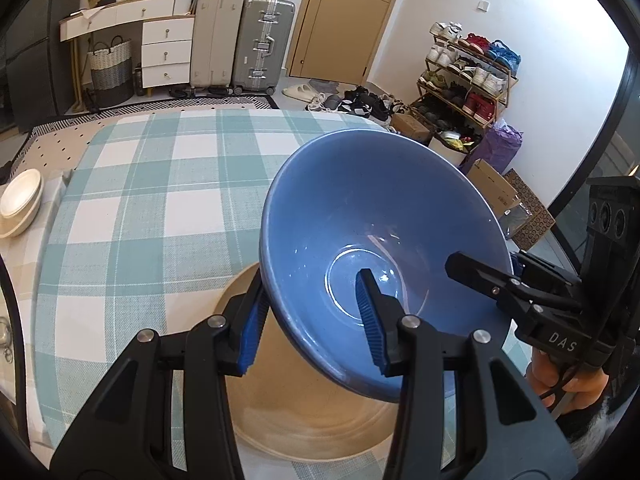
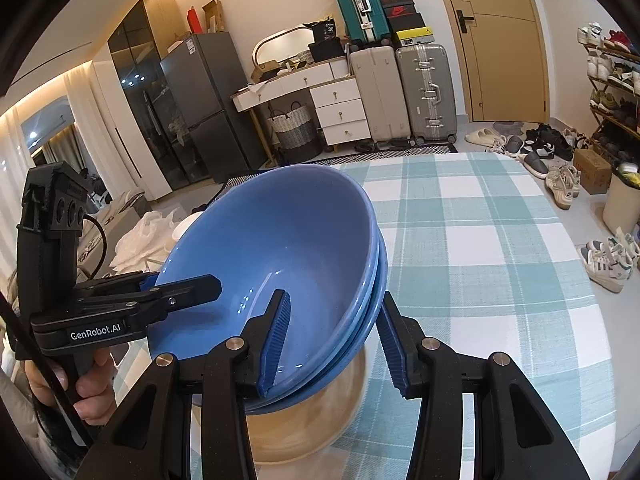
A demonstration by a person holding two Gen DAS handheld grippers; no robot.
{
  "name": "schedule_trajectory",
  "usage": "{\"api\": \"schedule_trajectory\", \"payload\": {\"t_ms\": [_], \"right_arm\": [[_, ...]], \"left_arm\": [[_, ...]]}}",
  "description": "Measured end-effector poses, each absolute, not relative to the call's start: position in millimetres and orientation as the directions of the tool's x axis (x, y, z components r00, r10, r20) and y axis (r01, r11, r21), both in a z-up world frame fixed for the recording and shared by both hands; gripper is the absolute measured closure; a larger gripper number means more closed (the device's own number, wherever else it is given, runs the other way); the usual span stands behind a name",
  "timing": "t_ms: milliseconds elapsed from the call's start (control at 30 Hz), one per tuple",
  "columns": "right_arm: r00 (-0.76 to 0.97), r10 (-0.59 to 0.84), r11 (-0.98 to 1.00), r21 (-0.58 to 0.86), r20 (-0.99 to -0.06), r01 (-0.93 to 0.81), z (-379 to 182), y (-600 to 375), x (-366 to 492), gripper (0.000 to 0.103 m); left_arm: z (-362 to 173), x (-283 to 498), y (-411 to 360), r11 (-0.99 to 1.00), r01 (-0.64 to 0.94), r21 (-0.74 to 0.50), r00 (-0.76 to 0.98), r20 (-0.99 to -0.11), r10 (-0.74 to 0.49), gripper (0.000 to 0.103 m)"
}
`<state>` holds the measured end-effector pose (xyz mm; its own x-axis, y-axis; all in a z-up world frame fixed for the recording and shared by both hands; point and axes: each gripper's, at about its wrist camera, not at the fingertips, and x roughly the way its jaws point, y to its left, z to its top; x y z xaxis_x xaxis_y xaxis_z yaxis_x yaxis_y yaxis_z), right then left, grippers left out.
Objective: Organize plates and bowls
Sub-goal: 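Lift the bowl stack with both tools and carry it over the cream plates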
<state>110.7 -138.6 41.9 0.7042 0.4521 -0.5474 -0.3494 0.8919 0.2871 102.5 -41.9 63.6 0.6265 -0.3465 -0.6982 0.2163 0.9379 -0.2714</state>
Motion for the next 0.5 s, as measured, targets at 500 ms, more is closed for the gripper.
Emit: {"api": "schedule_trajectory", "payload": {"t_ms": [500], "right_arm": [[0.667,0.468,0.883,0.288,-0.58,-0.369,22.2,-110.2,111.8,0.058]], "left_arm": [[39.7,89.9,-16.0,0.951,0.158,-0.267,0.618,-0.724,-0.306,0.063]]}}
